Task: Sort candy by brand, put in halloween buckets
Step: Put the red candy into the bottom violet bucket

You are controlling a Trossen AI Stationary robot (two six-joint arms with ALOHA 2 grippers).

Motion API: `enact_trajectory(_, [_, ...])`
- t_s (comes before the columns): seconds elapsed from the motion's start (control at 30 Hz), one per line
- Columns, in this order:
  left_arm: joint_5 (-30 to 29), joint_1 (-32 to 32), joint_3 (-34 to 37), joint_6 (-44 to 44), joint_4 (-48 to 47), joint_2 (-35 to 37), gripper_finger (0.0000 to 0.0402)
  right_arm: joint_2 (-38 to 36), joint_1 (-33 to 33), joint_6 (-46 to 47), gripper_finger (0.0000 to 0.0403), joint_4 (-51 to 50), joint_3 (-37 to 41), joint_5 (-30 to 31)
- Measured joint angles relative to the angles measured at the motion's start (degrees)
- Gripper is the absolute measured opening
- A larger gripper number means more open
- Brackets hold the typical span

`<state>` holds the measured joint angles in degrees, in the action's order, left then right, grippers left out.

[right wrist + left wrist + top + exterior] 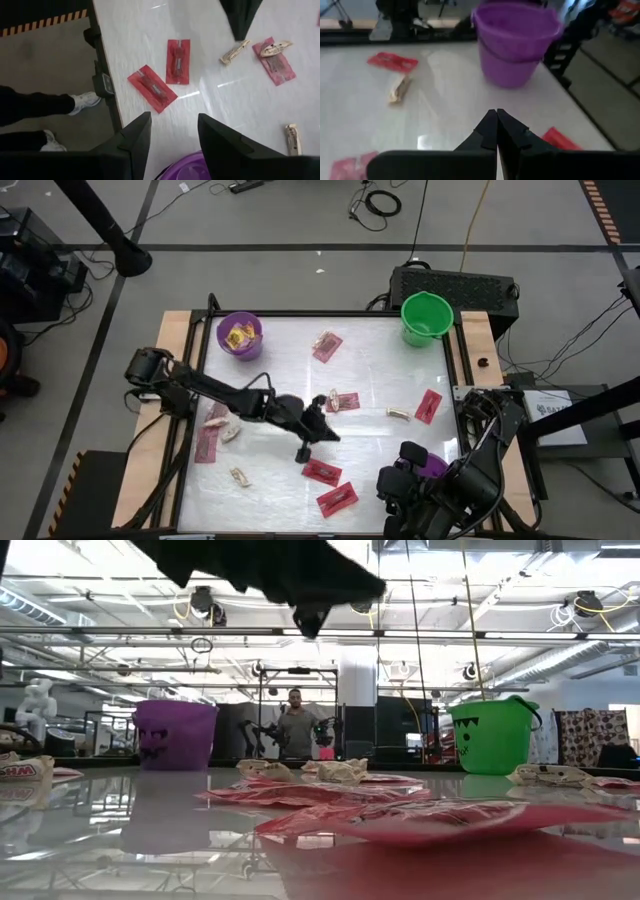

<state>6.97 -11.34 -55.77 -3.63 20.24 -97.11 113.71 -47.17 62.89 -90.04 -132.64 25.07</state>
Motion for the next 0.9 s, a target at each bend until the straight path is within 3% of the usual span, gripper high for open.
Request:
enact_trajectory(0.1, [5.10,0.73,-0.66,0.07,-0.45,0.47,0.0004,0.00,-0.53,0.97,0.0155,0.03,0.00,0.94])
enact_trajectory(0.2, [8.71,-0.33,-0.33,4.92,-7.97,0.29,0.0027,0.00,-0.95,1.20,0.0155,0.04,0.00,0.95])
enact_trajectory(0.37, [5.78,-2.34,-0.33,14.24,-19.86,0.01,0.0097,0.00,-1.38,1.03,0.0155,0.00,0.00,2.00])
enact_trajectory(0.53, [3.05,-3.71,-0.44,14.46,-20.24,-1.83,0.0185,0.00,-1.32,-1.49,0.0155,0.03,0.00,2.26])
enact_trajectory(0.67, [3.07,-4.66,-0.37,9.25,-20.70,-4.51,0.0247,0.00,-1.32,-2.83,0.0155,0.00,0.00,2.33])
enact_trajectory(0.9, [3.07,-5.93,-0.37,5.96,-20.80,-9.34,0.0290,0.00,-1.32,-4.02,0.0155,0.02,0.00,2.35])
